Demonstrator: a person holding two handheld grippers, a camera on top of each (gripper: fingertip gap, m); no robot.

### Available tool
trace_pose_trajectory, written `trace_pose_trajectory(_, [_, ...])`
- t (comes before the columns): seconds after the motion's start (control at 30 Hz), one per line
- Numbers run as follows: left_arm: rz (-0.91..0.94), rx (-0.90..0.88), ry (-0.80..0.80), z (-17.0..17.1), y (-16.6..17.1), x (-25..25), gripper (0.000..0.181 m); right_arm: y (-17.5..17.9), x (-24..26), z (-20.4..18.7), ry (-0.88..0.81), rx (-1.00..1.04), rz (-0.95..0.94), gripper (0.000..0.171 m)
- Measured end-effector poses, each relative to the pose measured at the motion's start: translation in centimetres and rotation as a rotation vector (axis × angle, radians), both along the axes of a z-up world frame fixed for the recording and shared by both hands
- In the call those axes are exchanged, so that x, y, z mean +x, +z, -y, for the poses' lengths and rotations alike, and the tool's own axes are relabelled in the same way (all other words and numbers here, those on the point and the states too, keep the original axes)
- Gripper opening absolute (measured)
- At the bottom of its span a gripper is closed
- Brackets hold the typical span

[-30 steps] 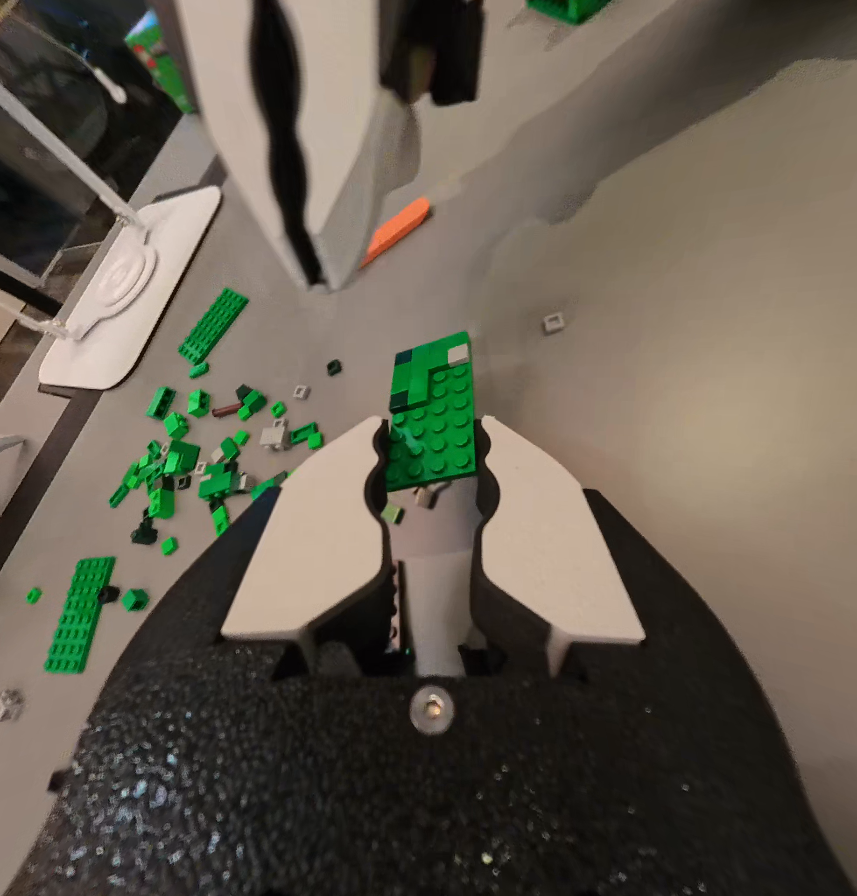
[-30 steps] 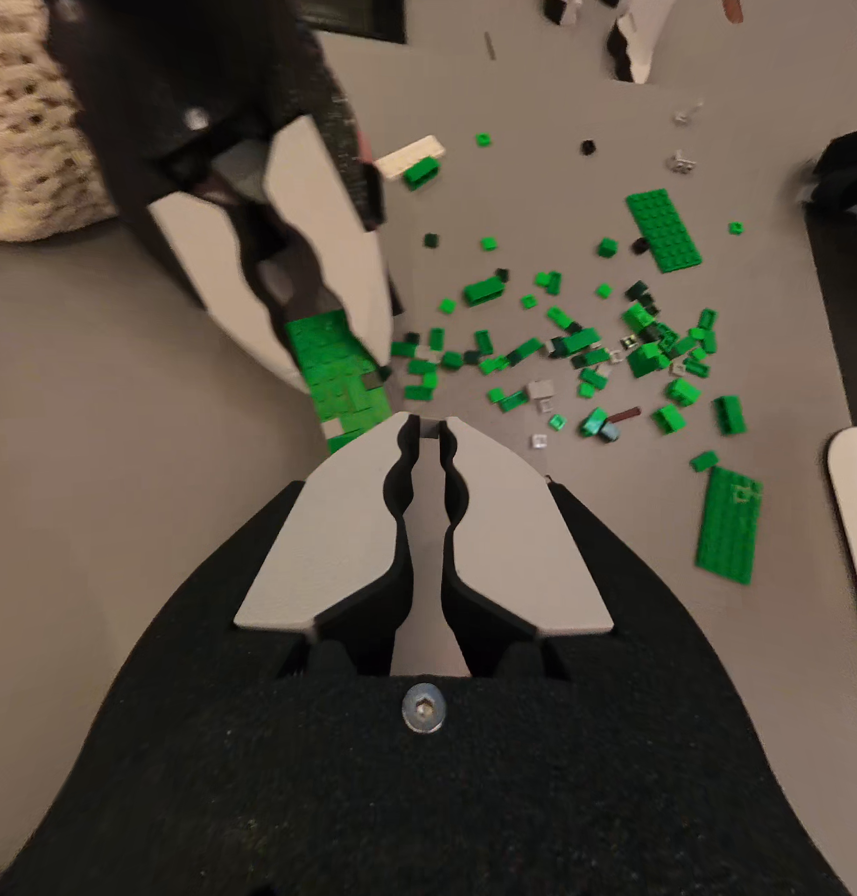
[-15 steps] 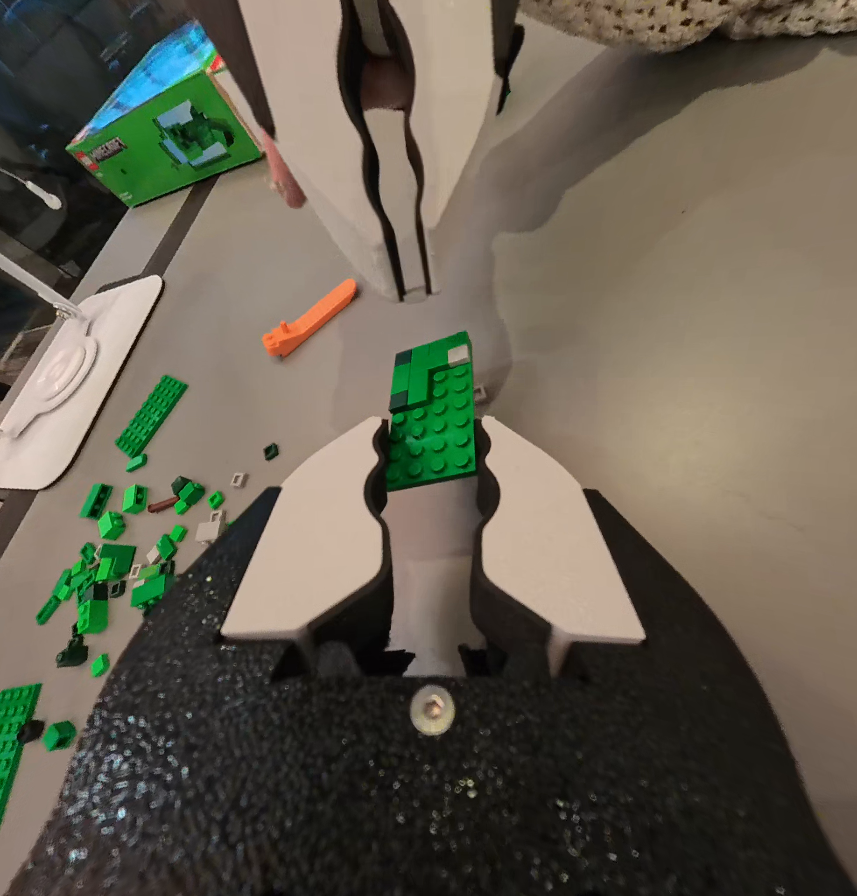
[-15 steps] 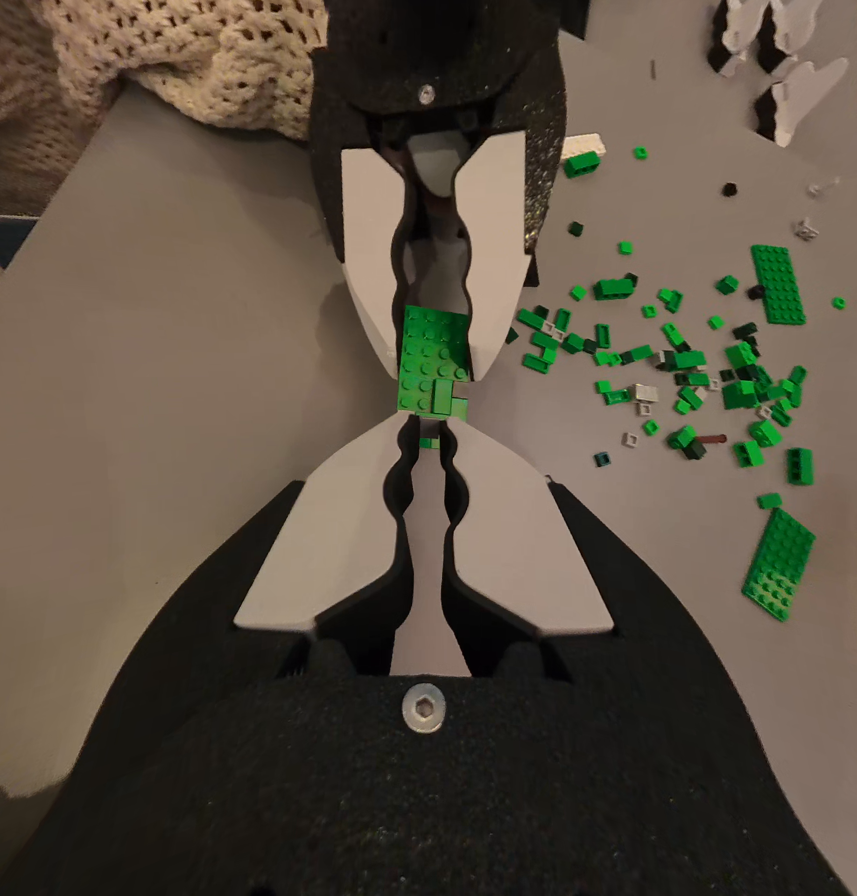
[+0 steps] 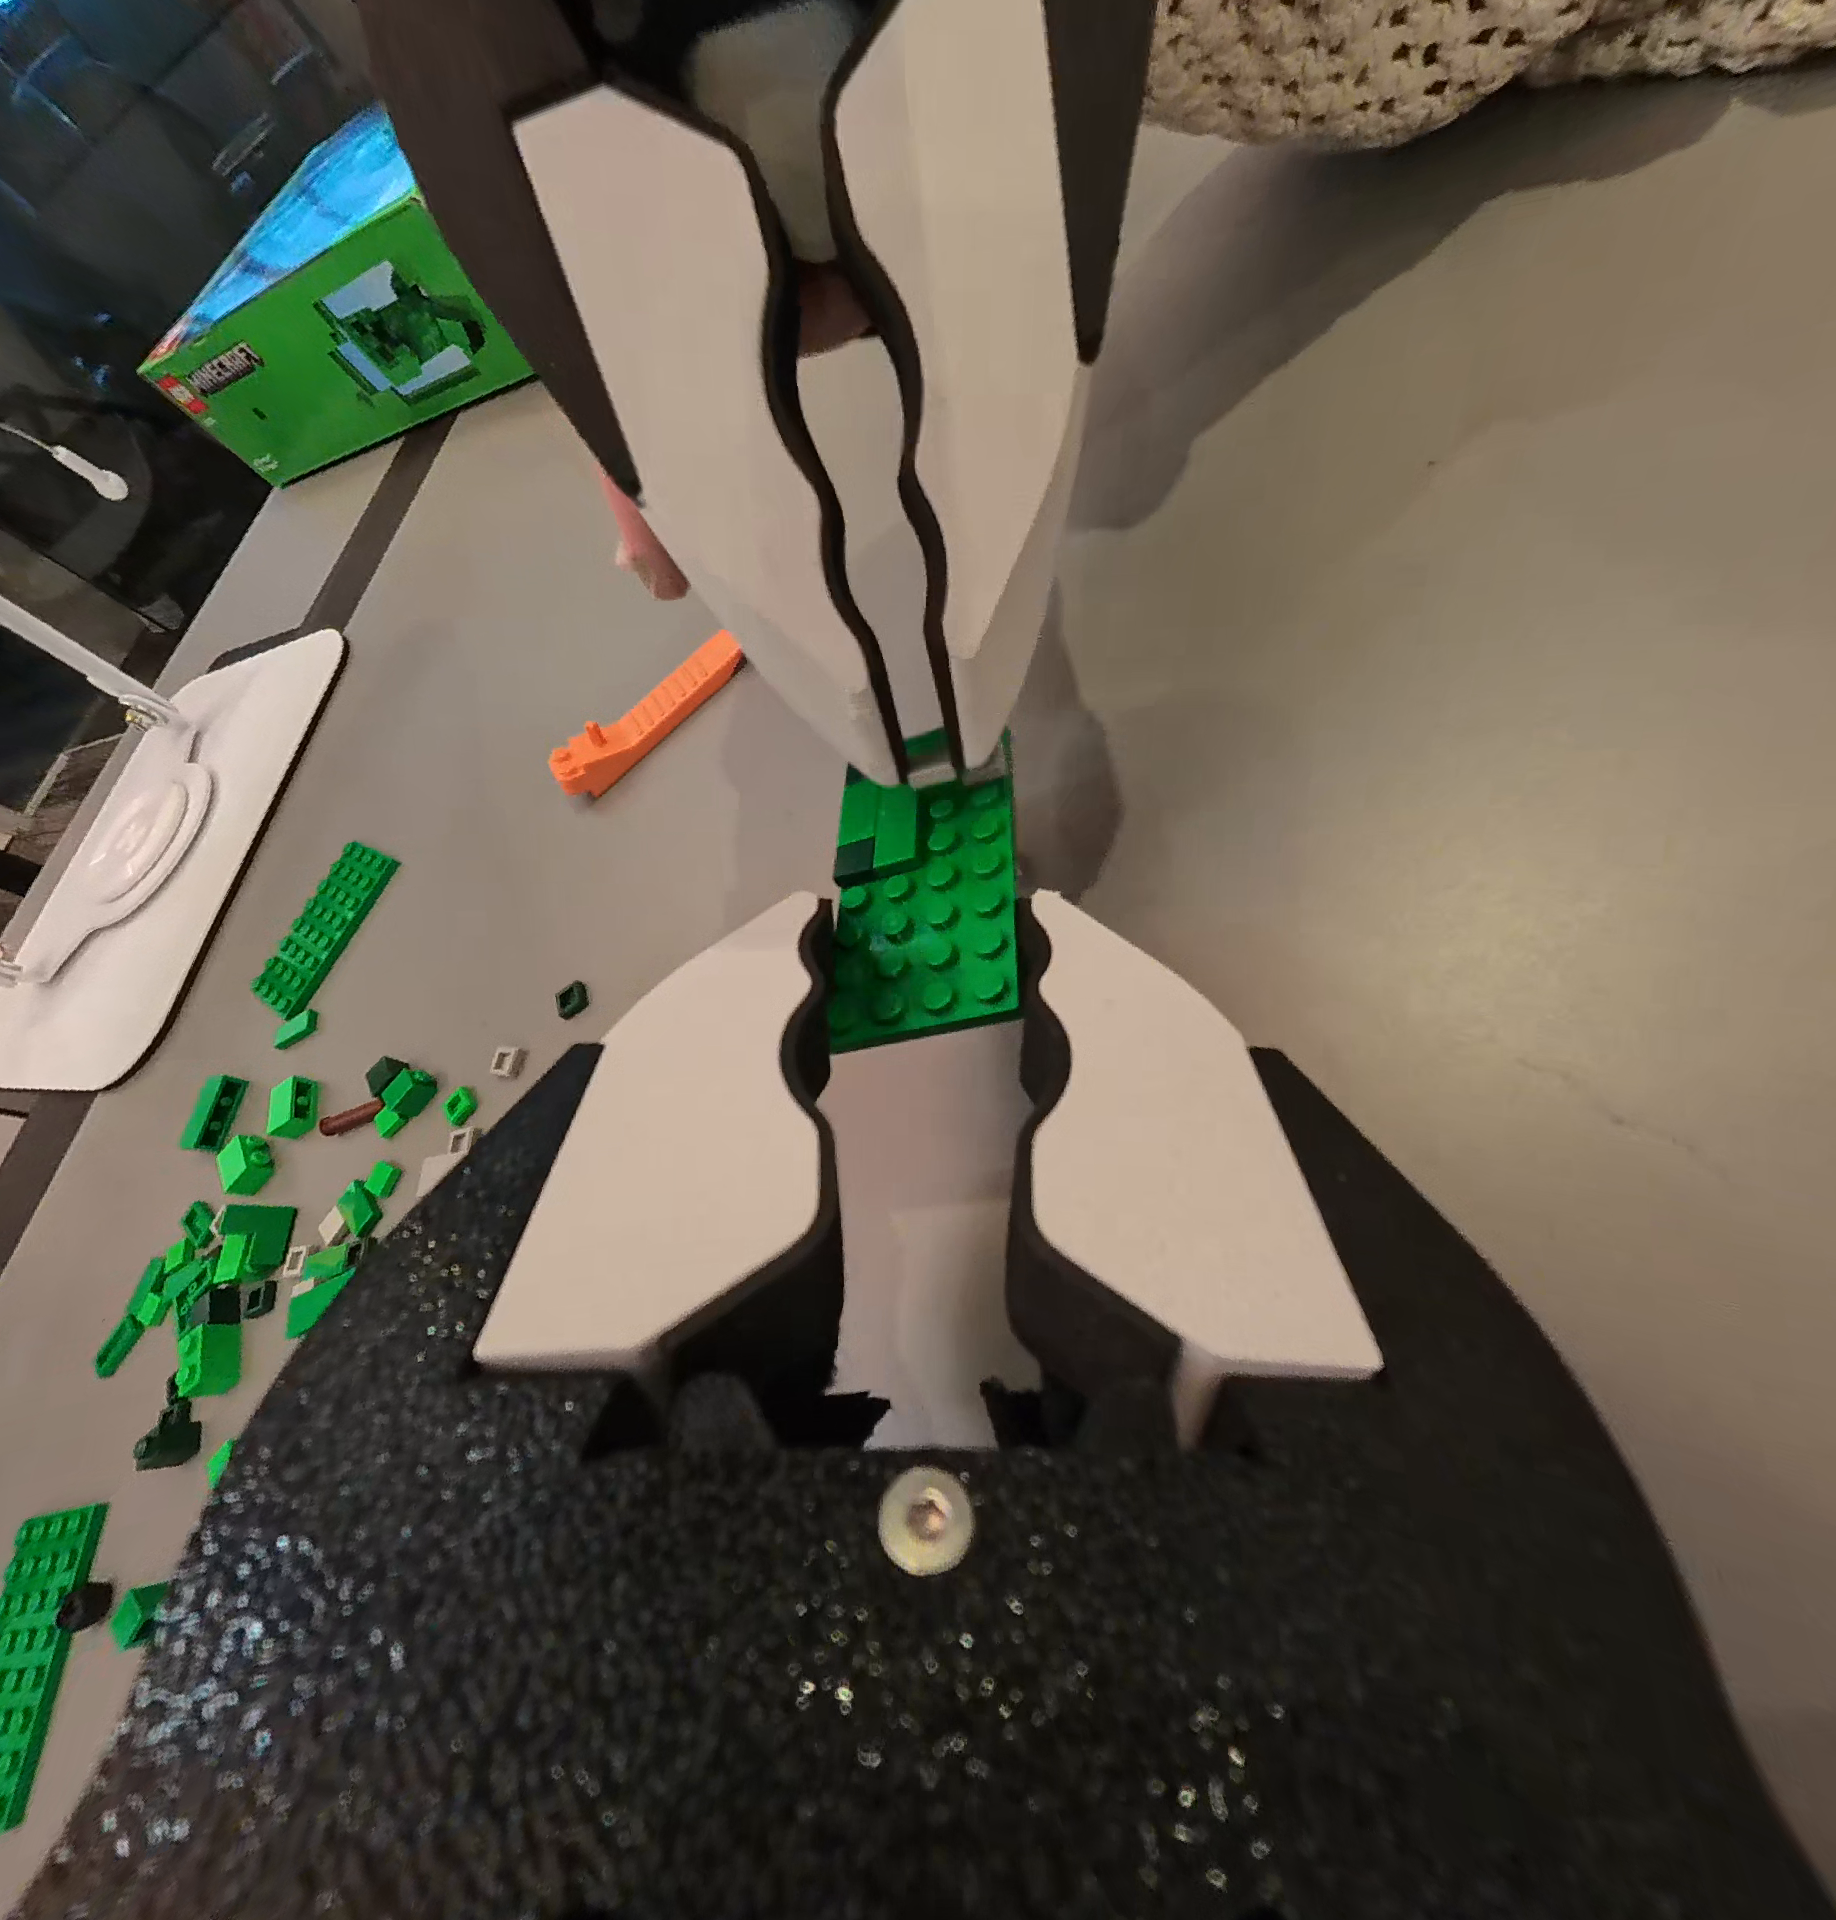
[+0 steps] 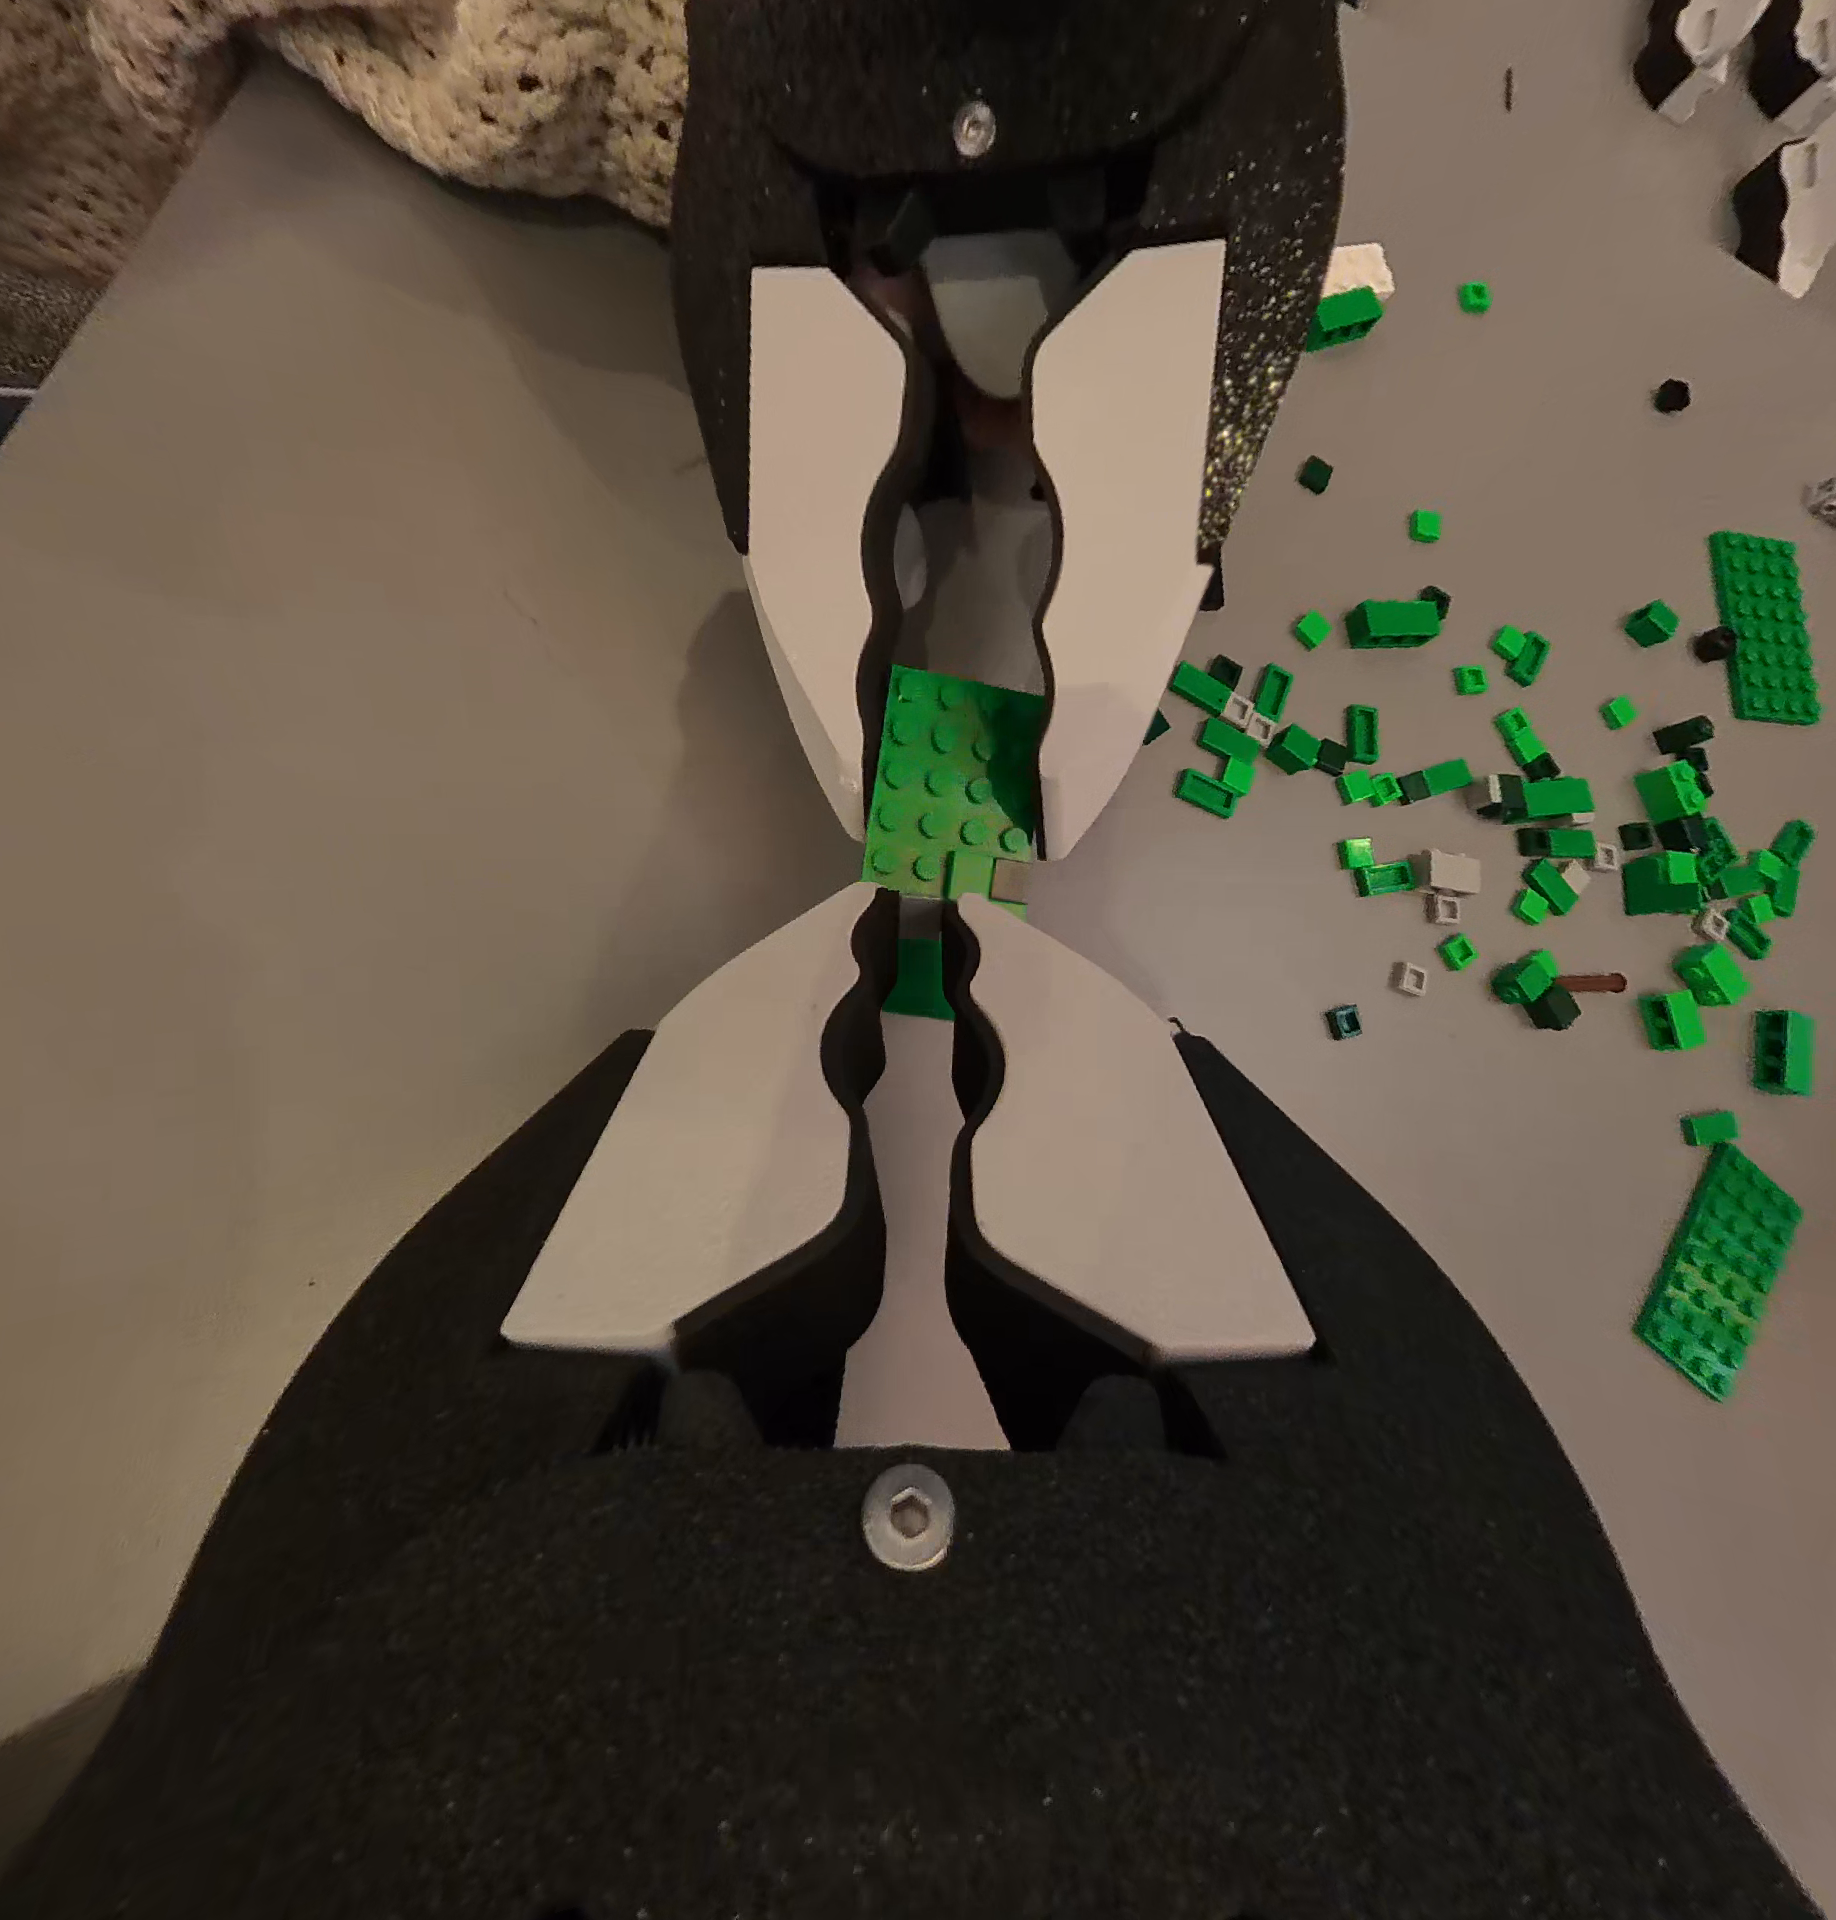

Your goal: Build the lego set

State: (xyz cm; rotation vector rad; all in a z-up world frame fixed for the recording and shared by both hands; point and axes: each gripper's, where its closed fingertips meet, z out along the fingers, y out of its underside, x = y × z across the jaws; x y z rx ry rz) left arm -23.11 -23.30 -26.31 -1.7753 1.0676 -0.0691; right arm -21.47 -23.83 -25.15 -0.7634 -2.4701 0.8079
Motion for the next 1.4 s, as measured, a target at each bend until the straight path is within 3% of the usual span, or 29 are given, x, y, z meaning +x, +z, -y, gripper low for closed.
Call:
trace_pose_trajectory(0.47, [-0.008, -0.013, -0.001, 0.1, -0.3, 0.0, 0.032, -0.9, 0.1, 0.3, -0.008, 0.011, 0.021, 0.008])
trace_pose_trajectory(0.63, [-0.007, -0.022, 0.018, 0.0, -0.4, -0.3, 0.032, -0.5, 0.2, 0.2, -0.021, 0.012, 0.006, 0.017])
trace_pose_trajectory(0.8, [0.004, -0.044, 0.081, -0.5, -0.6, -1.3, 0.032, 1.5, -0.7, -0.1, -0.096, 0.059, -0.226, 0.030])
trace_pose_trajectory(0.97, [0.031, -0.057, 0.139, -0.8, -0.4, -2.1, 0.032, 1.8, -0.8, -0.1, -0.114, 0.376, -0.610, 0.041])
trace_pose_trajectory(1.17, [0.106, -0.062, 0.181, -1.1, 0.3, -2.7, 0.032, 0.6, -1.7, -0.5, -0.119, 0.666, -0.745, 0.035])
trace_pose_trajectory(1.4, [0.153, -0.069, 0.174, -1.0, 0.7, -2.5, 0.032, 0.4, -3.0, -1.1, -0.152, 0.747, -0.784, 0.020])
